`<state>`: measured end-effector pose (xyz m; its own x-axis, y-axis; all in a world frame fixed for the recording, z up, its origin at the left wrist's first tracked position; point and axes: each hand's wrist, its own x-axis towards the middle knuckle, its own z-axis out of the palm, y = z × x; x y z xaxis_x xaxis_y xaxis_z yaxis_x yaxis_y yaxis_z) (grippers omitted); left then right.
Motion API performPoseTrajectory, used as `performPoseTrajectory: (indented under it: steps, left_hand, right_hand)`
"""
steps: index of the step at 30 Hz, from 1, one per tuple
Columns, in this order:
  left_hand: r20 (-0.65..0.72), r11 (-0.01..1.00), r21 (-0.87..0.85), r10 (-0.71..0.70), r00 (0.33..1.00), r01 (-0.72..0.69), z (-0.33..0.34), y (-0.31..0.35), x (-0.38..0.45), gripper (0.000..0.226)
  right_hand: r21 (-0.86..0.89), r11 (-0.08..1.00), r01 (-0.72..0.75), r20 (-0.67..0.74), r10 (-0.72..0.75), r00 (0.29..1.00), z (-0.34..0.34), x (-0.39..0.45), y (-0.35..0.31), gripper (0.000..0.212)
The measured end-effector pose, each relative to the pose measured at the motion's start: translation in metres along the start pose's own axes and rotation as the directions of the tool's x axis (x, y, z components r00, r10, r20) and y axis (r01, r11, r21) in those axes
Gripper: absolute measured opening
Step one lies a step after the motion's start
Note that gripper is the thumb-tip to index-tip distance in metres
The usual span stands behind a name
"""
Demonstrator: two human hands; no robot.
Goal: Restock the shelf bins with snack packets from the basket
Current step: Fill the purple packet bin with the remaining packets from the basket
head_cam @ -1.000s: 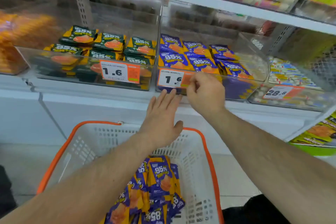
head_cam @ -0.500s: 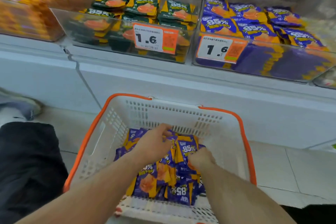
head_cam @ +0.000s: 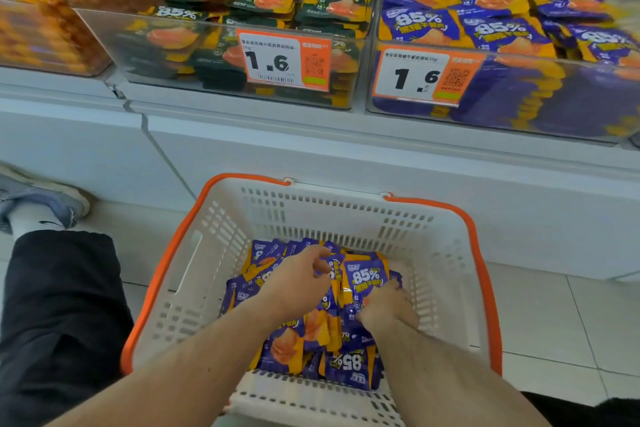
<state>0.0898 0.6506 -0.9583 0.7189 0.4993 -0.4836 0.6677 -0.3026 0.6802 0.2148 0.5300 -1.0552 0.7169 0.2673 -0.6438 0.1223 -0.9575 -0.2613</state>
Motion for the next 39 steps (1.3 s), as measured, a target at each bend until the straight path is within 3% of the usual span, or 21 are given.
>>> performPoseTrajectory:
  steps: [4, 6, 10, 12, 14, 16, 20, 23, 28, 30, 32, 34, 35, 37, 39]
  left_hand:
    - [-0.002, 0.999, -0.050, -0.020, 1.000, 0.020, 0.007, -0.010, -0.003, 0.043]
    - [-0.032, 0.996, -0.084, -0.023, 0.999, 0.021, 0.008, -0.011, -0.003, 0.045]
    - [-0.213, 0.948, -0.302, -0.167, 0.963, 0.098, 0.004, 0.001, 0.003, 0.067]
    - [-0.235, 0.840, -0.518, -0.318, 0.918, 0.159, -0.002, 0.011, 0.006, 0.084]
    - [-0.138, 0.659, -0.735, -0.380, 0.915, 0.163, -0.007, 0.020, 0.007, 0.096]
    - [-0.073, 0.545, -0.830, -0.318, 0.945, 0.119, -0.011, 0.033, 0.001, 0.076]
    - [-0.205, 0.539, -0.834, -0.100, 0.974, -0.120, -0.022, 0.062, -0.011, 0.016]
    - [-0.334, 0.472, -0.835, -0.024, 0.942, -0.283, -0.040, 0.089, -0.021, 0.006]
    - [-0.562, 0.608, -0.612, 0.115, 0.819, -0.505, -0.078, 0.130, -0.023, 0.004]
    - [-0.669, 0.664, -0.433, 0.217, 0.711, -0.610, -0.094, 0.148, -0.023, 0.005]
    - [-0.742, 0.638, -0.267, 0.342, 0.577, -0.722, -0.111, 0.168, -0.022, 0.008]
    - [-0.774, 0.652, -0.068, 0.443, 0.452, -0.755, -0.131, 0.186, -0.012, 0.032]
    - [-0.767, 0.684, 0.028, 0.482, 0.423, -0.729, -0.141, 0.196, -0.003, 0.041]
    - [-0.704, 0.765, 0.177, 0.538, 0.464, -0.619, -0.160, 0.218, 0.014, 0.050]
    - [-0.580, 0.806, 0.279, 0.574, 0.578, -0.521, -0.171, 0.235, 0.032, 0.055]
  right_hand:
    - [0.174, 0.983, 0.056, -0.040, -0.049, 0.998, 0.001, 0.007, -0.001, 0.032]
    - [0.121, 0.982, 0.147, -0.005, -0.147, 0.989, -0.020, -0.005, -0.017, 0.015]
    - [-0.071, 0.944, 0.321, 0.052, -0.318, 0.947, -0.083, -0.035, -0.046, 0.021]
    - [-0.030, 0.915, 0.403, 0.051, -0.402, 0.914, -0.117, -0.059, -0.056, 0.029]
    - [-0.005, 0.878, 0.479, 0.042, -0.478, 0.877, -0.147, -0.084, -0.063, 0.033]
    - [-0.013, 0.842, 0.540, 0.028, -0.540, 0.841, -0.170, -0.102, -0.068, 0.023]
    - [0.175, 0.783, 0.597, -0.130, -0.582, 0.802, -0.193, -0.125, -0.072, 0.012]
    - [0.367, 0.698, 0.615, -0.299, -0.538, 0.788, -0.202, -0.143, -0.074, 0.027]
    - [0.516, 0.504, 0.692, -0.435, -0.542, 0.719, -0.222, -0.176, -0.080, 0.036]
    - [0.563, 0.417, 0.713, -0.501, -0.514, 0.696, -0.236, -0.183, -0.080, 0.038]
    - [0.593, 0.332, 0.734, -0.581, -0.454, 0.675, -0.254, -0.184, -0.080, 0.038]
    - [0.598, 0.289, 0.748, -0.650, -0.372, 0.663, -0.277, -0.179, -0.085, 0.037]
    - [0.594, 0.285, 0.752, -0.676, -0.330, 0.659, -0.289, -0.174, -0.089, 0.037]
    - [0.603, 0.295, 0.741, -0.696, -0.258, 0.670, -0.313, -0.156, -0.101, 0.034]
    - [0.628, 0.313, 0.712, -0.688, -0.204, 0.697, -0.334, -0.133, -0.116, 0.034]
